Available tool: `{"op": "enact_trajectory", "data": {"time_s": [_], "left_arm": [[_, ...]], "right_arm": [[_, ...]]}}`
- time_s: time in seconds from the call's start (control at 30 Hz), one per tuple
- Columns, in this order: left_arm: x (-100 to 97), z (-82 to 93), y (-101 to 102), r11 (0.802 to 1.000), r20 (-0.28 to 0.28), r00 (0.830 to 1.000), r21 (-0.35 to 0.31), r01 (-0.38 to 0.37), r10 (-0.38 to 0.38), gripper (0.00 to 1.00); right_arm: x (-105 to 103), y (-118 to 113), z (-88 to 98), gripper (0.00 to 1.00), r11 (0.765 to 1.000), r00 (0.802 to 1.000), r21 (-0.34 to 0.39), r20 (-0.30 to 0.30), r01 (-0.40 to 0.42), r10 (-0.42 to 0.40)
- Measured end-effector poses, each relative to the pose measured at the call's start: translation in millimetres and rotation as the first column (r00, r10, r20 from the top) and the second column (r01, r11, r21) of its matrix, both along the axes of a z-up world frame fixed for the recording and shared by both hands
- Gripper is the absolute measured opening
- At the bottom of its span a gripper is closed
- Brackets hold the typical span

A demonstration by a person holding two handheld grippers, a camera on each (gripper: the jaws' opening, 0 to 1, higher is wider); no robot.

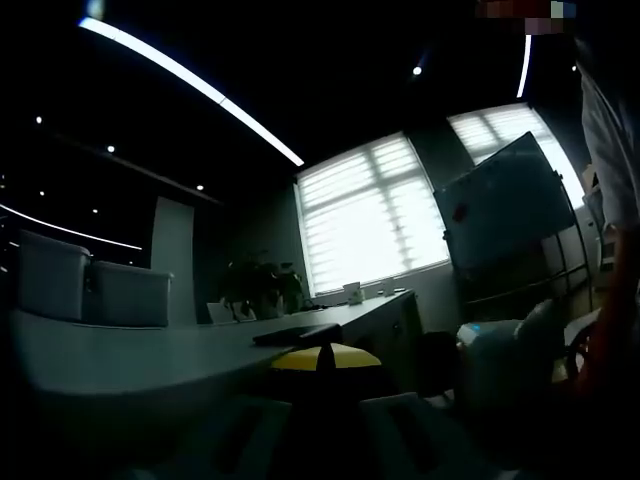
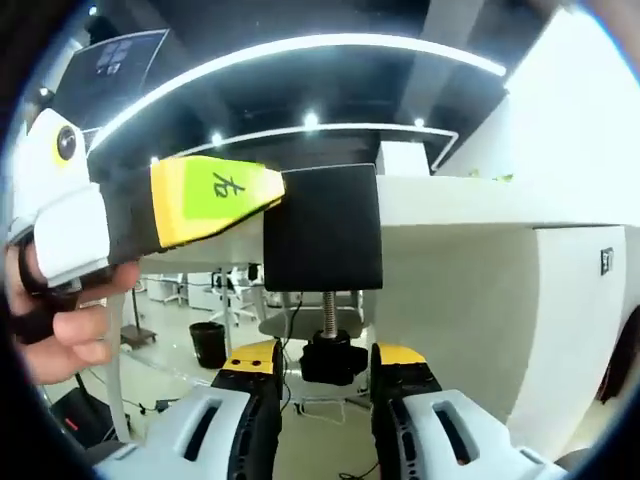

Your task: Clamp the fixed fixture on the desktop, loosen the retaining clip, secure it to the edge of the desk, and tighten the retaining clip.

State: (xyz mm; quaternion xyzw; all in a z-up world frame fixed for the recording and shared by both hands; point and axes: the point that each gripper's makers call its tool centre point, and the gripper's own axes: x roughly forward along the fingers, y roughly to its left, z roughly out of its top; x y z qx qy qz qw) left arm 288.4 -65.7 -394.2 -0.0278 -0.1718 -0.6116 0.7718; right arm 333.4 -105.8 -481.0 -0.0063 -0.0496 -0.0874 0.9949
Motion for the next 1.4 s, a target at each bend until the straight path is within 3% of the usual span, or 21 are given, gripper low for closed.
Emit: {"op": "enact_trajectory", "data": {"time_s": [0.1,0.2,0.4,0.43,0.57,0.67,0.8,0.87,0.93,1.03,1.13,1.2,1.27,1.3,1.33,1.4], "left_arm": [[-1.9,0.1,-0.6,1.000,0.003,1.000,0.004,0.000,0.000,0.01],[-7.7,1.1,-2.3,1.000,0.006,1.000,0.004,0.000,-0.001,0.01],[-5.0,1.1,-1.2,1.000,0.001,1.000,-0.002,0.001,-0.001,0.01],[-5.1,0.9,-1.6,1.000,0.003,1.000,-0.001,0.000,0.000,0.01],[-5.8,-0.3,-3.8,1.000,0.001,1.000,0.002,0.002,-0.002,0.01],[-4.4,-2.3,-4.9,1.000,0.001,1.000,0.009,0.002,-0.002,0.01],[-4.0,-2.7,-6.0,1.000,-0.001,1.000,0.009,0.004,-0.004,0.01],[-4.4,-2.5,-6.2,1.000,-0.005,1.000,0.008,0.006,-0.006,0.01],[-5.0,-1.4,-6.8,1.000,-0.008,1.000,0.005,0.005,-0.005,0.01],[-5.6,-0.7,-7.0,1.000,-0.003,1.000,0.005,0.004,-0.004,0.01],[-5.8,-0.6,-6.0,1.000,-0.006,1.000,0.001,0.005,-0.005,0.01],[-5.9,-0.7,-6.1,1.000,-0.005,1.000,0.002,0.004,-0.004,0.01],[-6.1,-0.7,-6.1,1.000,-0.004,1.000,0.002,0.003,-0.003,0.01],[-6.1,-0.6,-6.0,1.000,-0.005,1.000,0.003,0.002,-0.002,0.01],[-5.9,-0.4,-5.5,1.000,-0.004,1.000,0.002,0.000,0.000,0.01],[-5.7,1.1,-4.7,1.000,-0.003,1.000,0.000,-0.002,0.002,0.01]], "right_arm": [[3.1,-1.9,-0.2,0.26,0.999,1.000,-0.044,-0.015,-0.009,0.009],[3.2,-3.2,-0.1,0.26,0.999,1.000,-0.037,-0.005,-0.031,0.031],[9.5,2.5,-1.0,0.25,0.972,0.973,-0.053,0.000,-0.229,0.229],[9.3,4.5,-0.5,0.25,0.960,0.963,-0.083,-0.008,-0.268,0.269],[8.5,8.7,-0.8,0.25,0.916,0.920,-0.080,-0.026,-0.393,0.392],[10.1,11.0,-0.9,0.25,0.871,0.874,-0.070,-0.032,-0.486,0.485],[12.5,11.3,-1.2,0.25,0.846,0.851,-0.090,-0.039,-0.526,0.524],[12.6,10.5,-0.3,0.25,0.853,0.863,-0.133,-0.044,-0.504,0.503],[8.4,16.3,-2.9,0.26,0.857,0.865,-0.122,-0.035,-0.500,0.500],[4.3,10.3,-12.5,0.27,0.897,0.905,-0.123,-0.047,-0.425,0.422],[-8.0,8.9,-19.4,0.35,0.937,0.938,-0.050,-0.022,-0.346,0.346],[-17.6,2.2,-20.6,0.35,0.963,0.963,-0.009,-0.009,-0.268,0.268],[-29.6,-20.1,-14.7,0.36,0.995,0.996,-0.038,0.005,-0.094,0.094],[-36.0,-27.3,-7.5,0.35,0.998,0.999,-0.062,0.033,-0.028,0.031],[-38.0,-22.9,-3.1,0.36,0.997,0.998,-0.063,0.047,-0.047,0.050],[-37.9,-19.3,-7.3,0.36,0.995,0.999,-0.083,0.018,-0.047,0.049]]}}
